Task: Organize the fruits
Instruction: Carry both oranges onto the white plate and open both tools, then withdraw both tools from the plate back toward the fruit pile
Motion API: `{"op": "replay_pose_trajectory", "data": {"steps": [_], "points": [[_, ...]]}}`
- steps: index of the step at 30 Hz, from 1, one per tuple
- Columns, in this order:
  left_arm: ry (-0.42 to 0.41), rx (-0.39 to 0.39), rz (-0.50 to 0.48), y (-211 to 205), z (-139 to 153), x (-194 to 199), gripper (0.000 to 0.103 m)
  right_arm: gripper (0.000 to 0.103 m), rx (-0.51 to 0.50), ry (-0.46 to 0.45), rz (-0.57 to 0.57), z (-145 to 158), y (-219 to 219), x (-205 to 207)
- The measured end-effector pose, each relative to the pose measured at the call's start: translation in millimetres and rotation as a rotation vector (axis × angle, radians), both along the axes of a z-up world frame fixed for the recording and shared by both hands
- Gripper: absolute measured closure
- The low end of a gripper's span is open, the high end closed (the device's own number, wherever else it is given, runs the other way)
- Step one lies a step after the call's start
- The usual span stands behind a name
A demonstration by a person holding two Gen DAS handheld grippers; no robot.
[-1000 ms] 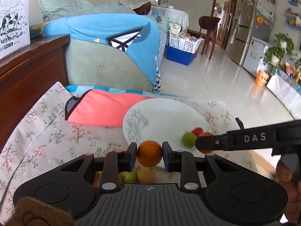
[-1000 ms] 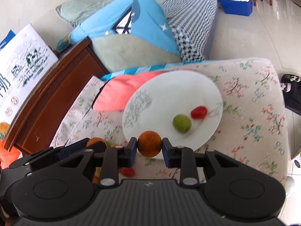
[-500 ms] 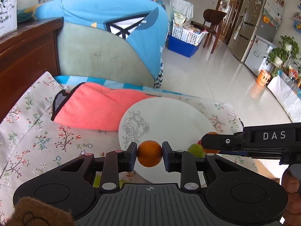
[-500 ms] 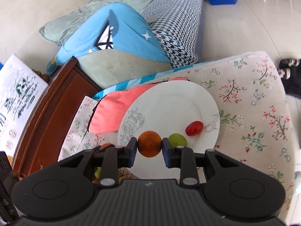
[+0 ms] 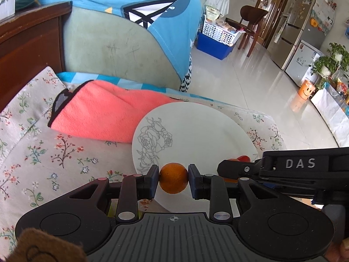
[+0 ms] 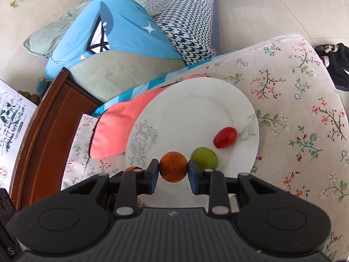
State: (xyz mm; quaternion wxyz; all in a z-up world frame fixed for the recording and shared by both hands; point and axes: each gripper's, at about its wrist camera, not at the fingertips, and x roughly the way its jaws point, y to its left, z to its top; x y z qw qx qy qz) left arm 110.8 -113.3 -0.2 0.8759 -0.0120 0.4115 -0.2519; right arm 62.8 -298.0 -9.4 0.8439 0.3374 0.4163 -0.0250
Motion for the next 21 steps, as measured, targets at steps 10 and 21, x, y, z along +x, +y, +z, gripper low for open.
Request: {"op": "replay_pose_trajectory", "data": {"steps": [10,21], "points": [[-0.024,-0.018,0.022,6.4,12.4,-1.9,0.066,0.072,0.012,-0.017,-0.013,4.7,-1.2,-1.3],[-0.008,-0.084,0.14,39.0,41.6,6.2,0.035,0.071,0.002,-0.071,0.029,20.6,2.7,-3.1]]}}
